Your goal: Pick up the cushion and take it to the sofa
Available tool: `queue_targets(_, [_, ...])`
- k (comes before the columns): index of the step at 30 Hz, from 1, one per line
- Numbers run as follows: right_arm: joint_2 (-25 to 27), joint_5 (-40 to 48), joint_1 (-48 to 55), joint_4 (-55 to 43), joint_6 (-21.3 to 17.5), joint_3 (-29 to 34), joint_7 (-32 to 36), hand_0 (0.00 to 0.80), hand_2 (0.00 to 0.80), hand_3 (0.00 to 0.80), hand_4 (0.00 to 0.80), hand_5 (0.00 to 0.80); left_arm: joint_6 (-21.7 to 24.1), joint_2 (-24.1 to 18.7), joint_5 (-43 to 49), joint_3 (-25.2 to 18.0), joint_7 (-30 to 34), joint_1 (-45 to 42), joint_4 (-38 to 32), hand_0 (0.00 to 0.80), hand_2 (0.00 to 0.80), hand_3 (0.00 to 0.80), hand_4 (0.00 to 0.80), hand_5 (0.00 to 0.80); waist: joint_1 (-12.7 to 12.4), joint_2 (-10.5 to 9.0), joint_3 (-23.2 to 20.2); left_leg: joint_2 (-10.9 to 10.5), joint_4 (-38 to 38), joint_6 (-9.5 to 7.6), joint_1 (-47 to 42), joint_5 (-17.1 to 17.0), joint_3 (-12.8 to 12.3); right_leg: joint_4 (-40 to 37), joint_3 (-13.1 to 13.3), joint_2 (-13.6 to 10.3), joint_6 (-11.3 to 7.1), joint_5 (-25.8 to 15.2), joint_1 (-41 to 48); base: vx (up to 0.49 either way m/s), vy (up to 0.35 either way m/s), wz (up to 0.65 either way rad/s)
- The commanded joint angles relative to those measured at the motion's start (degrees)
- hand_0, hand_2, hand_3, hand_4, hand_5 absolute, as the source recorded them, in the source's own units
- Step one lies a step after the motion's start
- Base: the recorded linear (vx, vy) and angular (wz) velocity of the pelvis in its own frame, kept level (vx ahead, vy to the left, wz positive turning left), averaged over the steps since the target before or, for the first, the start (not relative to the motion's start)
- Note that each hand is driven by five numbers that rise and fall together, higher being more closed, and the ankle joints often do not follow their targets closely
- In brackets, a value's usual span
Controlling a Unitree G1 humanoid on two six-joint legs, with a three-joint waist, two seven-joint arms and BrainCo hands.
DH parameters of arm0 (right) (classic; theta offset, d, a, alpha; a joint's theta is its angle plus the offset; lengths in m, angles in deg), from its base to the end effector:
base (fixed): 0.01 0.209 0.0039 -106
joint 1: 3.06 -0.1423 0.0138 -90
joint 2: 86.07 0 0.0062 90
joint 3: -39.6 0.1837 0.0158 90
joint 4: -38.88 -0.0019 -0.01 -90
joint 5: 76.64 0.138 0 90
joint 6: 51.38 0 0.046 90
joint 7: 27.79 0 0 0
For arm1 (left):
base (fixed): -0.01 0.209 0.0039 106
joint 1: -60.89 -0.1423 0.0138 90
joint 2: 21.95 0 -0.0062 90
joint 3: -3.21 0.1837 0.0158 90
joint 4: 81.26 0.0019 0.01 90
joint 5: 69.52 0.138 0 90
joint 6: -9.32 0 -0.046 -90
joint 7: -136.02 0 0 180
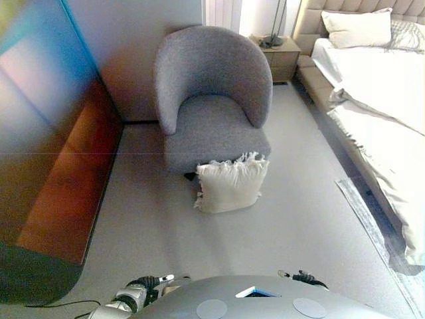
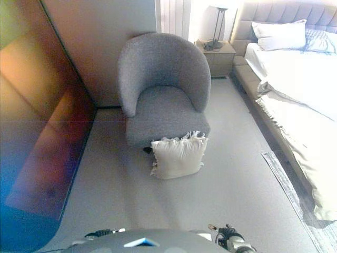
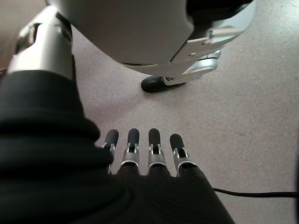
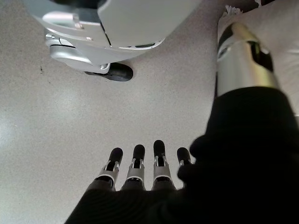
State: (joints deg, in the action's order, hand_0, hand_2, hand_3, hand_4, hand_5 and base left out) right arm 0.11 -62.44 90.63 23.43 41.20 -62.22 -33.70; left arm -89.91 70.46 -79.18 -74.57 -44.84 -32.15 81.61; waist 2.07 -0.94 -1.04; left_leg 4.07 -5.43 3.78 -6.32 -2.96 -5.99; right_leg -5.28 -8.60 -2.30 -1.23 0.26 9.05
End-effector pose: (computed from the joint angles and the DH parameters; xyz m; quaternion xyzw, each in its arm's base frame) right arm 0.0320 -0.2149 -0.1242 -0.0767 0.6440 -0.1031 0.7541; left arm 0.0361 0.2224 -0.1221 0.0889 0.6767 0.0509 0.7291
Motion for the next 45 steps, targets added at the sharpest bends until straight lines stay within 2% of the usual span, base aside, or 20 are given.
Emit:
queue_targets(1, [0.1, 0.4, -4.6, 2.0, -0.1, 1.3, -0.1, 0.000, 0.000, 0.000, 0.000, 0.000, 0.8, 0.0, 1.2, -0.2, -0.1, 5.2, 3.3, 0.000, 0.000, 0.000, 0.000, 0.000, -2.2, -1.14, 2.9, -1.6, 0.4, -3.70, -3.3, 7.9, -3.0, 0.9, -1.9, -6.0, -6.57, -3.2, -2.9, 0.021, -0.031, 0.00])
queue_targets(9, [0.1, 0.3, -4.8, 1.9, 0.2, 0.8, -0.7, 0.000, 0.000, 0.000, 0.000, 0.000, 1.5, -0.3, 0.5, -0.3, -0.3, 4.5, 2.4, 0.000, 0.000, 0.000, 0.000, 0.000, -2.6, -1.16, 3.5, -1.2, 0.4, -3.57, -2.9, 7.5, -2.5, 1.4, -1.6, -4.8, -5.84, -2.4, -3.5, 0.011, -0.067, 0.00])
queue_targets(15, [0.6, 0.4, -5.3, 1.9, 1.0, 0.6, -0.5, 0.000, 0.000, 0.000, 0.000, 0.000, 2.8, -0.6, 0.2, -0.9, -1.2, 4.3, 2.2, 0.000, 0.000, 0.000, 0.000, 0.000, -2.8, -1.65, 4.1, -1.0, 1.7, -3.89, -3.8, 7.5, -2.6, 3.0, -1.1, -3.4, -4.44, -1.1, -3.7, 0.028, -0.144, 0.00])
queue_targets(17, [0.7, 0.0, -5.7, 1.9, 1.1, 0.6, 0.1, 0.000, 0.000, 0.000, 0.000, 0.000, 3.9, -0.4, -0.8, -1.2, -2.0, 4.6, 2.0, 0.000, 0.000, 0.000, 0.000, 0.000, -3.0, -2.39, 4.7, -1.3, 7.8, -3.88, -2.0, 9.1, -2.2, 4.3, -1.0, -3.5, -3.53, -0.7, -4.3, -0.007, -0.166, 0.00])
queue_targets(18, [1.1, -0.5, -6.1, 1.7, 1.1, 0.5, 0.7, 0.000, 0.000, 0.000, 0.000, 0.000, 4.9, -0.2, -1.6, -1.2, -2.2, 5.0, 1.7, 0.000, 0.000, 0.000, 0.000, 0.000, -3.4, -3.29, 5.7, -1.9, 15.9, -4.21, 0.7, 11.3, -0.7, 5.6, -0.7, -3.8, -2.54, -0.3, -4.7, -0.029, -0.182, 0.02])
queue_targets(20, [1.8, -0.4, -6.9, 1.0, 1.9, -0.1, 1.0, 0.000, 0.000, 0.000, 0.000, 0.000, 5.9, 0.4, -4.1, -0.9, -2.1, 5.5, 1.1, 0.000, 0.000, 0.000, 0.000, 0.000, -4.2, -4.08, 7.5, -2.2, 28.6, -3.97, 6.8, 9.1, 1.3, 6.9, -0.3, -3.8, -0.55, 0.1, -5.5, -0.029, -0.185, 0.04])
queue_targets(22, [2.7, 0.0, -7.1, -0.3, 3.4, -0.5, 1.0, 0.000, 0.000, 0.000, 0.000, 0.000, 6.7, 1.0, -8.2, -1.7, -1.9, 5.3, 0.0, 0.000, 0.000, 0.000, 0.000, 0.000, -4.7, -4.26, 8.9, -2.6, 35.8, -3.46, 11.1, 7.4, 1.4, 7.6, 0.2, -3.8, 0.46, 0.2, -5.8, 0.010, -0.115, 0.01])
queue_targets(23, [2.9, 0.2, -7.0, -0.5, 3.6, -0.4, 0.9, 0.000, 0.000, 0.000, 0.000, 0.000, 6.6, 1.2, -8.6, -1.9, -2.0, 5.2, -0.4, 0.000, 0.000, 0.000, 0.000, 0.000, -5.0, -4.09, 9.2, -2.7, 36.3, -3.23, 12.2, 7.0, 1.6, 7.7, 0.0, -3.7, 0.46, 0.4, -5.6, 0.074, -0.050, -0.02])
queue_targets(25, [3.3, 0.6, -7.2, -1.0, 3.7, -0.2, 0.5, 0.000, 0.000, 0.000, 0.000, 0.000, 7.2, 1.5, -7.7, -2.2, -2.4, 4.6, -0.8, 0.000, 0.000, 0.000, 0.000, 0.000, -6.5, -2.95, 10.2, -3.0, 30.9, -2.79, 13.2, 5.3, 2.5, 9.0, -0.7, -3.0, 0.02, 2.1, -4.7, 0.157, 0.005, -0.11])
queue_targets(29, [2.6, 1.5, -7.3, -0.3, 1.9, -0.9, 0.9, 0.000, 0.000, 0.000, 0.000, 0.000, 7.8, 1.2, -6.9, -2.3, -2.2, 3.3, -1.1, 0.000, 0.000, 0.000, 0.000, 0.000, -7.9, 0.15, 10.7, 0.1, 14.5, -0.13, 12.8, -2.1, 2.8, 12.6, -0.4, 1.8, 0.61, 7.4, -2.7, 0.329, 0.006, -0.03])
queue_targets(31, [2.1, 2.2, -7.1, 0.1, 2.1, -0.8, 0.5, 0.000, 0.000, 0.000, 0.000, 0.000, 7.5, 0.8, -7.3, -2.1, -1.3, 2.5, -1.5, 0.000, 0.000, 0.000, 0.000, 0.000, -8.8, 1.33, 10.8, 1.3, 8.2, 1.37, 13.9, -6.1, 4.0, 14.3, 1.0, 4.4, 1.30, 10.6, -0.8, 0.472, 0.018, 0.17])
queue_targets(34, [1.8, 2.2, -6.6, 0.9, 2.4, -0.5, 1.2, 0.000, 0.000, 0.000, 0.000, 0.000, 7.5, 1.1, -7.7, -2.6, -1.1, 1.1, -0.9, 0.000, 0.000, 0.000, 0.000, 0.000, -10.0, 2.14, 11.1, 2.3, 3.2, 2.20, 15.9, -8.1, 5.8, 16.6, 3.7, 6.1, 2.63, 14.5, 1.4, 0.538, 0.050, 0.03])
queue_targets(37, [1.6, 1.3, -6.3, 1.8, 3.3, -0.8, 2.4, 0.000, 0.000, 0.000, 0.000, 0.000, 6.4, 1.5, -8.0, -4.1, -1.2, 0.2, 0.8, 0.000, 0.000, 0.000, 0.000, 0.000, -11.0, 2.21, 11.6, 3.5, 0.4, 2.44, 18.2, -5.8, 8.1, 19.2, 5.8, 5.9, 3.56, 17.7, 2.9, 0.654, 0.091, -0.21])
queue_targets(40, [1.3, 1.0, -5.4, 2.5, 4.4, -0.6, 3.5, 0.000, 0.000, 0.000, 0.000, 0.000, 5.3, 1.8, -7.1, -6.2, -1.6, 0.2, 2.7, 0.000, 0.000, 0.000, 0.000, 0.000, -10.9, 2.14, 12.2, 4.8, 0.4, 1.93, 19.7, -3.5, 7.5, 23.7, 7.2, 4.8, 3.07, 20.7, 3.1, 0.743, 0.143, -0.06])
queue_targets(41, [1.1, 1.2, -5.2, 2.6, 4.3, -0.6, 3.3, 0.000, 0.000, 0.000, 0.000, 0.000, 5.1, 1.7, -7.9, -6.7, -1.5, 0.3, 3.0, 0.000, 0.000, 0.000, 0.000, 0.000, -10.8, 1.99, 12.2, 4.5, 1.3, 0.96, 19.8, -2.3, 7.5, 25.1, 7.6, 3.9, 2.07, 21.5, 3.0, 0.752, 0.208, -0.15])
queue_targets(43, [0.5, 1.1, -4.6, 3.0, 4.2, 0.2, 1.7, 0.000, 0.000, 0.000, 0.000, 0.000, 5.4, 1.5, -9.6, -7.8, -0.7, 0.4, 3.4, 0.000, 0.000, 0.000, 0.000, 0.000, -10.7, 1.74, 11.7, 4.0, 3.9, 0.22, 19.3, -1.4, 8.3, 29.4, 7.2, 1.4, -0.16, 22.0, 2.8, 0.817, 0.253, -0.28])
queue_targets(45, [0.4, -0.8, -3.3, 2.8, 3.4, 2.2, 0.4, 0.000, 0.000, 0.000, 0.000, 0.000, 6.2, 0.6, -8.1, -8.8, 0.4, 0.1, 3.0, 0.000, 0.000, 0.000, 0.000, 0.000, -10.6, 0.42, 10.6, 2.4, 11.2, -1.18, 20.5, -1.5, 9.0, 32.1, 7.6, -1.3, -2.32, 18.8, 4.0, 0.817, 0.195, -0.38])
